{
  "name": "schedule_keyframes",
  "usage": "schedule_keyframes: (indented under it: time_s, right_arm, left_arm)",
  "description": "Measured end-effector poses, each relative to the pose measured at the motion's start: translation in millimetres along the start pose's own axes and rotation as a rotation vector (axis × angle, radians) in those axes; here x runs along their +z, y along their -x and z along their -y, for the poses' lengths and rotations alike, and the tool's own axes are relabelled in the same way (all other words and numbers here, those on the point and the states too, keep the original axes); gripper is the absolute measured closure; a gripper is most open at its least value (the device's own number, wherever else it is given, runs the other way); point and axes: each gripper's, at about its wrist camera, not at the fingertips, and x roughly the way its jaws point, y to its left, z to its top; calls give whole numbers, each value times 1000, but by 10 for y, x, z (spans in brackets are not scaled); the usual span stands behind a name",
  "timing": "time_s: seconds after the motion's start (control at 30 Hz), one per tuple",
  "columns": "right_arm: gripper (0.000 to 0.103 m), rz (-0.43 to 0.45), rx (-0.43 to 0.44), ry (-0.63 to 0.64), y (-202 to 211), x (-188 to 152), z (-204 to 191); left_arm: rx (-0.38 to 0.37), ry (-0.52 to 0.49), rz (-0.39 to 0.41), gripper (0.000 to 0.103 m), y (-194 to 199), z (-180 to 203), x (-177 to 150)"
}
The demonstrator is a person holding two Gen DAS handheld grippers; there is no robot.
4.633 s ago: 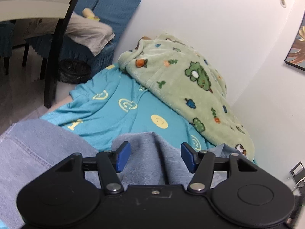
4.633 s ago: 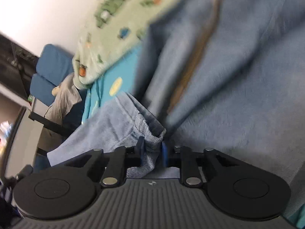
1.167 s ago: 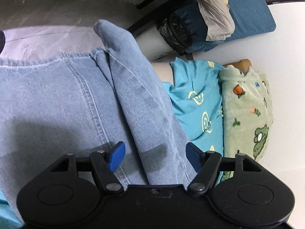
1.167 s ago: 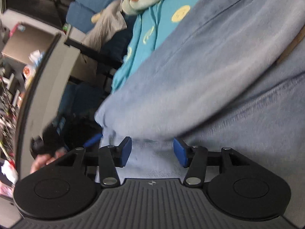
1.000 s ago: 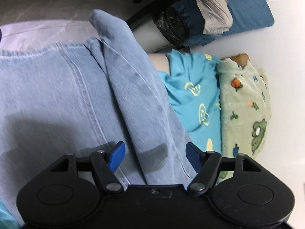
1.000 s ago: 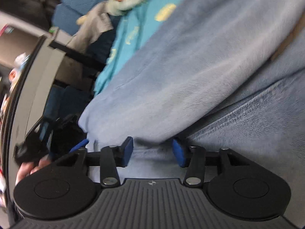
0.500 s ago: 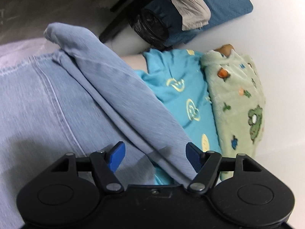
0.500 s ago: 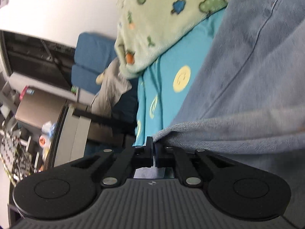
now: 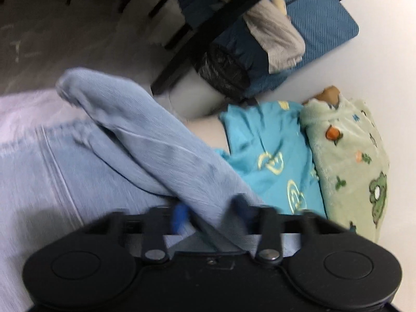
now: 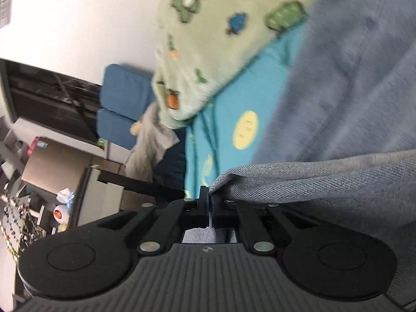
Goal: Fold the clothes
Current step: 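Grasp the pant leg edge with the left tool while the right tool grasps the pants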
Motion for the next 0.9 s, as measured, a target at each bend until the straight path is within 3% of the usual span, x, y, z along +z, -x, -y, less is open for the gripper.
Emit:
schedule_keyframes:
  time_s: [0.03, 0.2, 0.33, 0.4, 0.5, 0.6, 0.7, 0.77, 0.87, 0.9]
  right_arm:
    - [101, 3, 4, 4, 30, -3, -26]
    - [101, 5, 8, 14, 35, -68, -111]
    - [101, 58, 21, 67, 136, -143, -314]
    - [101, 75, 34, 98, 214, -190, -436]
    - [101, 69, 19, 141, 306, -324, -582]
    - [101, -21, -101, 245, 374, -632, -638]
    - [101, -157, -264, 273, 320, -964, -453]
    - [101, -148, -270, 266, 376, -1051, -426]
    - [101, -120, -265, 252, 472, -1164, -399]
    - [101, -111, -263, 248, 504, -1202, -390]
  left_arm:
    - [-13, 0, 15, 88, 17, 8, 36]
    - [-86, -65, 81, 93, 204, 248, 252]
    - [-206, -63, 8, 94, 382, 443, 547]
    - [-223, -73, -32, 94, 449, 483, 678]
    - [-161, -129, -63, 93, 418, 457, 726]
    - [-60, -103, -154, 93, 144, 238, 679]
    - [-7, -4, -223, 93, -124, -50, 624]
    - [-24, 85, -245, 93, -227, -198, 598]
    - [-58, 155, -228, 77, -282, -306, 607]
    - [-51, 165, -224, 63, -299, -330, 610]
